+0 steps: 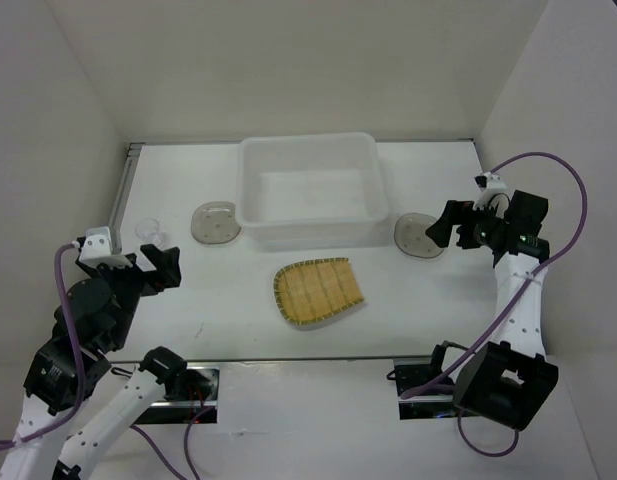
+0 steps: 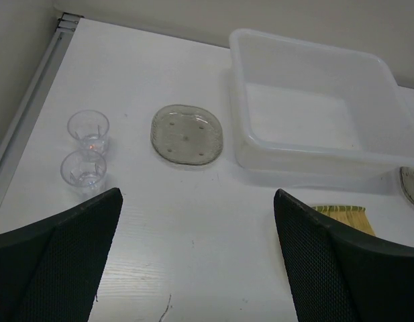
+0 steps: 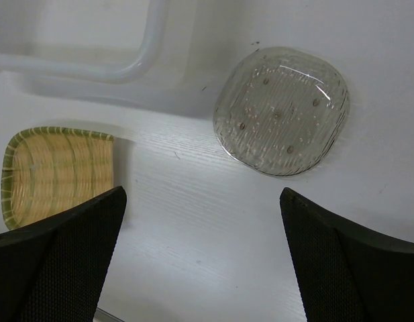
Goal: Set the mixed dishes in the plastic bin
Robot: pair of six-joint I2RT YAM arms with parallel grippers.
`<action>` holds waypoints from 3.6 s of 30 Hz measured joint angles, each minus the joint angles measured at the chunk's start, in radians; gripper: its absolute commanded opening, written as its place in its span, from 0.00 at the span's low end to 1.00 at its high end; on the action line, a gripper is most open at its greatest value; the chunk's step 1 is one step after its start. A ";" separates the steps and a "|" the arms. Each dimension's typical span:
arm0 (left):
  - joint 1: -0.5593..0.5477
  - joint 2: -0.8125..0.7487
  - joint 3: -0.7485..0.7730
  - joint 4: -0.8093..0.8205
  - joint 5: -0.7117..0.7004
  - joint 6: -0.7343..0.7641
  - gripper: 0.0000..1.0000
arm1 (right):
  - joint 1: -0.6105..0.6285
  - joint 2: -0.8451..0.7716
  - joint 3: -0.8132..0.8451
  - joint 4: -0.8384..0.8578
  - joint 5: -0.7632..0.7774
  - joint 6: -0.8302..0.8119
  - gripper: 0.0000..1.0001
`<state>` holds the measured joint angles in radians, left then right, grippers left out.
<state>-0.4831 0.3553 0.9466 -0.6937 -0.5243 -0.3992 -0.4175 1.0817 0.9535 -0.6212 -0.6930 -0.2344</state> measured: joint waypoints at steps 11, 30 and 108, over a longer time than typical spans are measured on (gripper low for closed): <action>0.000 0.137 0.066 -0.046 0.084 -0.054 1.00 | 0.000 -0.025 0.000 0.000 -0.005 0.000 1.00; -0.011 0.313 -0.281 0.111 0.466 -0.485 1.00 | 0.000 -0.071 0.000 0.000 -0.031 -0.018 1.00; -0.220 0.754 -0.031 0.294 0.413 -0.459 0.00 | 0.000 -0.111 -0.013 0.000 -0.038 -0.022 1.00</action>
<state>-0.7036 1.1091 0.9161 -0.3996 -0.1116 -0.8581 -0.4175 0.9707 0.9401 -0.6209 -0.7311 -0.2562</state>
